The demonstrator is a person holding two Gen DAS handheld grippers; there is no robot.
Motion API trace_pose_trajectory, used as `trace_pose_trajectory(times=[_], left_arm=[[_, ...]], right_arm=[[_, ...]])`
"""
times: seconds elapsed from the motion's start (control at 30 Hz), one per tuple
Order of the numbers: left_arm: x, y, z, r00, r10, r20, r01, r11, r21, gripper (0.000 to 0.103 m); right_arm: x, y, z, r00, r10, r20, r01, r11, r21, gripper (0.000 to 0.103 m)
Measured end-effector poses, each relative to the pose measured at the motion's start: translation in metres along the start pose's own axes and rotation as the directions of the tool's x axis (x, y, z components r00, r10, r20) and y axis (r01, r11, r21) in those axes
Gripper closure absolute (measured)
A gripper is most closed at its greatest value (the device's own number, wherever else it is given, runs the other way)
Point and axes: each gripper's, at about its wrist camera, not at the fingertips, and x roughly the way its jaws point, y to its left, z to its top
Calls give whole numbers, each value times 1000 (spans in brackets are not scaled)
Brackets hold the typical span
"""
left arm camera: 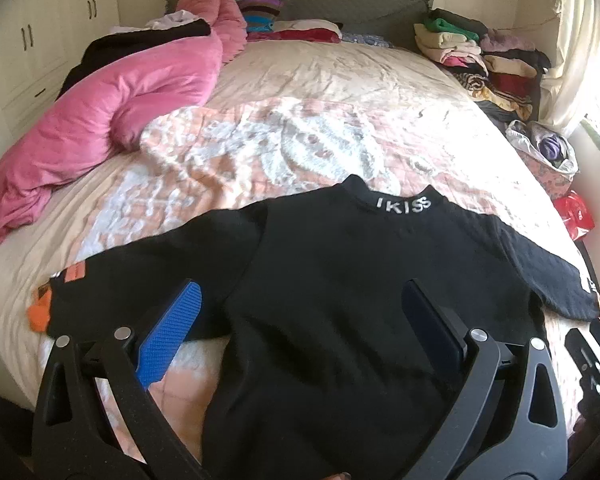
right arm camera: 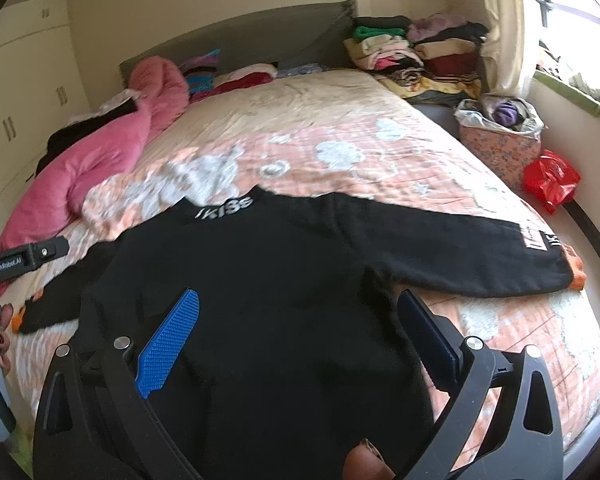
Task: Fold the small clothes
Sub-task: 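Move the right gripper to the orange sleeve cuff and grasp it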
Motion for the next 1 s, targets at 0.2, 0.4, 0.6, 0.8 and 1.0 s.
trace_pose_trajectory(times=[0.2,0.4,0.6,0.8,1.0], left_arm=[[14,-21,19,1000,-12,-1,12,1000,17,9],[31,-48,32,1000,-26,-16,26,999,39,9],[47,-69,35,999,-32,-35,34,998,56,9],[71,-83,30,998,-49,-44,51,997,52,9],[90,-93,23,996,-78,-46,81,995,66,9]], right_arm=[[4,-27,12,999,-36,11,35,998,60,4],[6,-66,25,998,-57,5,55,984,171,4],[11,-99,35,994,-107,4,103,967,231,4],[20,-133,39,983,-185,-7,179,943,280,4],[30,-173,36,965,-261,-37,257,903,344,4]])
